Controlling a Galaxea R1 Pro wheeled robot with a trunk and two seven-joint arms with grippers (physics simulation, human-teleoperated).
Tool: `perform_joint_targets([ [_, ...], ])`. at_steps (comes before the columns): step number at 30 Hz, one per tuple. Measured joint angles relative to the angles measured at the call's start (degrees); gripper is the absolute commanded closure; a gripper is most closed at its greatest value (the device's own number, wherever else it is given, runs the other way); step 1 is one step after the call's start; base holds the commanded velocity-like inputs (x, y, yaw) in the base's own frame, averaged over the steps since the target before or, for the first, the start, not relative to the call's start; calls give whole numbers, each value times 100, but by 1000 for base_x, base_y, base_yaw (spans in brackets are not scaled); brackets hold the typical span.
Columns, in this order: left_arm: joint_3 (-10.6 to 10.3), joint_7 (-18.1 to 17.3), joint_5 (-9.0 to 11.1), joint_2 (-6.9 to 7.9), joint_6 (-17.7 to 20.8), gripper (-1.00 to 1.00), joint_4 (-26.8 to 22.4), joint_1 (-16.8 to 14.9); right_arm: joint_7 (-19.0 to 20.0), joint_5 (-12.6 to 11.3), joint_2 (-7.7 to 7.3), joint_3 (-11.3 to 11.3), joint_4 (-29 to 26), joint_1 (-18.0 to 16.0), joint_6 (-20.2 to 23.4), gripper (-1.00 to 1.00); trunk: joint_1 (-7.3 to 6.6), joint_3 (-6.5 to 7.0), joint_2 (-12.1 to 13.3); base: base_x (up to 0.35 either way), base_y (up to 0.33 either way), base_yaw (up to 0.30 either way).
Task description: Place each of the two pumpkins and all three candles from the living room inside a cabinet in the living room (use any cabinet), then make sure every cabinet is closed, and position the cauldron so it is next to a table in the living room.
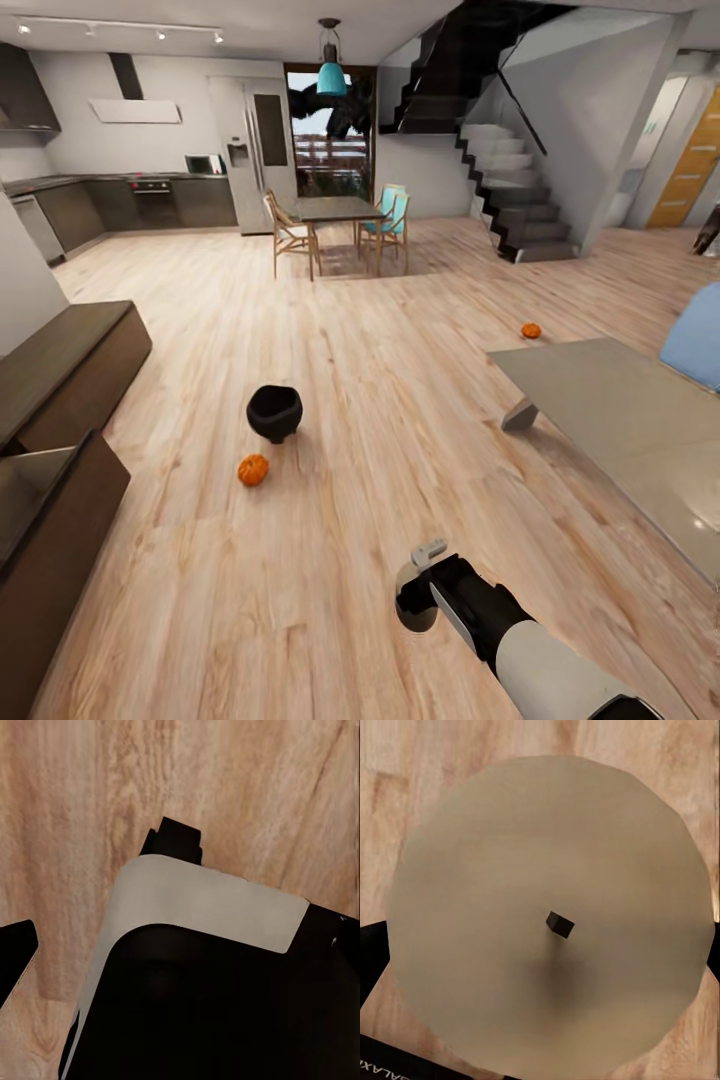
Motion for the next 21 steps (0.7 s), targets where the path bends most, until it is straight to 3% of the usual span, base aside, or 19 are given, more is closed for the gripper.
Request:
perform_joint_targets([
  [17,0,0,0,0,0,-100,2,0,0,0,0,0,0,0,-3,100,0,48,0,334,0,-278],
  [21,-2,0,0,0,0,-100,0,0,0,0,0,0,0,0,-3,100,0,57,0,334,-52,-136],
])
